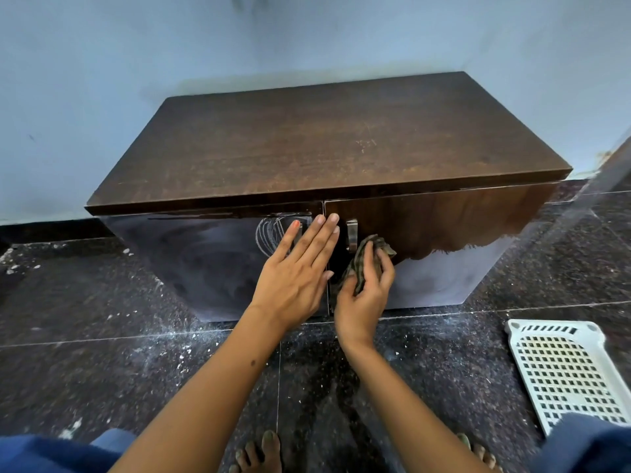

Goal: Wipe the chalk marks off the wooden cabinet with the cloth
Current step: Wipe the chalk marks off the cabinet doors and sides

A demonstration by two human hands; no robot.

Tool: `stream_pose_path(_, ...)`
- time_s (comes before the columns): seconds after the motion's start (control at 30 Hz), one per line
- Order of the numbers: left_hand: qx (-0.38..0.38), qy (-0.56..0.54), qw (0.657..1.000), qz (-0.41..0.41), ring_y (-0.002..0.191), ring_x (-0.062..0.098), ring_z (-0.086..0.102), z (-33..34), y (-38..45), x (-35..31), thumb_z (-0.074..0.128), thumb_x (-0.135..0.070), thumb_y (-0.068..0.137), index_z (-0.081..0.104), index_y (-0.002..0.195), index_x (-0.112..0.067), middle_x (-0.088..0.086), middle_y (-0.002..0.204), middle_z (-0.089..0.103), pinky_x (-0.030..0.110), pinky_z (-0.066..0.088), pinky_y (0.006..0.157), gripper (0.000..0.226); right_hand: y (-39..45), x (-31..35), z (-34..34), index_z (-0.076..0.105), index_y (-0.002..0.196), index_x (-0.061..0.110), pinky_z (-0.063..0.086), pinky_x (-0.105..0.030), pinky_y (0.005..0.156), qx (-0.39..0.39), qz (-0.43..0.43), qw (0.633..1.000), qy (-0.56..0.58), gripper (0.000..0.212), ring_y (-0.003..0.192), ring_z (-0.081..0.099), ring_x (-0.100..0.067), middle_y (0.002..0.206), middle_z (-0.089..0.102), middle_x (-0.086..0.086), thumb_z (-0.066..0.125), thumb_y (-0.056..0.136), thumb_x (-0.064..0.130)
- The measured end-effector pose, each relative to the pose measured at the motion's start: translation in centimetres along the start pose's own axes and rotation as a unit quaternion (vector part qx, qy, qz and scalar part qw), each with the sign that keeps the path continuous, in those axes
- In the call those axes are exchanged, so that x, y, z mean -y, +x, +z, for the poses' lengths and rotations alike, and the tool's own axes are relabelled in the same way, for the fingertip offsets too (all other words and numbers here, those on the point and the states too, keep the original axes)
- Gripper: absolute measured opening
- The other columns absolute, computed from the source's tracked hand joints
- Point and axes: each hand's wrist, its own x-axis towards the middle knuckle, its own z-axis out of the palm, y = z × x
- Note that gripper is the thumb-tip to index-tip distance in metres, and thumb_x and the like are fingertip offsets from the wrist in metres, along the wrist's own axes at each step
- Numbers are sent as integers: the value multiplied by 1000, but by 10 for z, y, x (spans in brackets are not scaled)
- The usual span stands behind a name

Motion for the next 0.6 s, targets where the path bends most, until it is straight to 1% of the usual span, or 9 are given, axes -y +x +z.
stream_pose_path(0.07, 0, 1, 1000, -2, 146, 23, 3, -1, 0, -1, 15, -35, 97, 13, 150, -6, 9, 158, 3, 45, 0, 118, 60, 2, -11, -7, 42, 139, 7, 23, -8, 105, 11, 53, 998, -13, 52, 133, 34, -14, 144, 31, -7, 49, 90, -7)
stream_pose_path(0.13, -2, 4, 1000, -5, 145, 24, 8, -3, 0, -3, 16, -35, 97, 17, 149, -5, 10, 157, 8, 45, 4, 118, 61, 8, -16, -12, 38, 142, 7, 25, -17, 106, -8, 132, 991, 2, 53, 134, 35, -20, 145, 31, -8, 50, 91, -4)
stream_pose_path(0.17, -2, 3, 1000, -6, 145, 24, 10, -4, 0, -4, 17, -36, 96, 18, 149, -5, 11, 157, 10, 45, 6, 118, 61, 12, -15, -13, 36, 143, 8, 26, -18, 106, -23, 139, 990, 12, 54, 134, 36, -19, 145, 31, -8, 51, 92, -2)
stream_pose_path(0.27, -5, -5, 1000, -4, 145, 25, 10, -4, 1, -8, 18, -35, 96, 16, 149, -4, 12, 157, 9, 45, 7, 118, 61, 16, -4, -5, 38, 142, 11, 24, -10, 103, -47, 79, 995, 22, 53, 129, 33, -7, 145, 30, -3, 51, 92, 0)
stream_pose_path(0.37, -5, -13, 1000, 1, 146, 25, 3, -4, 3, -12, 17, -36, 97, 10, 150, -4, 11, 157, 1, 45, 3, 118, 62, 5, -4, 1, 40, 141, 10, 20, 1, 98, -20, 67, 997, 27, 53, 128, 31, -4, 144, 29, -1, 51, 91, -1)
stream_pose_path(0.43, -10, -14, 1000, 3, 146, 25, 3, -6, 7, -15, 18, -37, 97, 10, 150, -4, 11, 157, 1, 46, 3, 118, 62, 6, -12, -5, 39, 141, 10, 23, -8, 102, -12, 119, 992, 27, 53, 131, 35, -11, 145, 30, -4, 52, 91, -2)
stream_pose_path(0.5, -14, -15, 1000, 4, 146, 24, 4, -8, 10, -17, 19, -37, 98, 10, 150, -5, 11, 158, 3, 46, 2, 118, 62, 16, -17, -14, 38, 143, 10, 28, -20, 106, -36, 182, 982, 46, 54, 132, 38, -20, 146, 31, -5, 52, 92, -1)
stream_pose_path(0.53, -16, -12, 1000, 4, 146, 24, 4, -8, 12, -18, 19, -37, 98, 10, 150, -5, 11, 158, 3, 46, 1, 118, 62, 21, -17, -17, 37, 143, 11, 29, -24, 109, -54, 185, 980, 52, 55, 133, 37, -21, 146, 30, -5, 51, 92, 0)
stream_pose_path(0.6, -14, -6, 1000, 1, 146, 24, 4, -9, 15, -20, 19, -37, 97, 9, 149, -5, 11, 158, 3, 46, -1, 117, 62, 28, -11, -15, 35, 144, 13, 28, -27, 111, -76, 141, 986, 49, 56, 135, 34, -17, 148, 27, -4, 51, 92, 0)
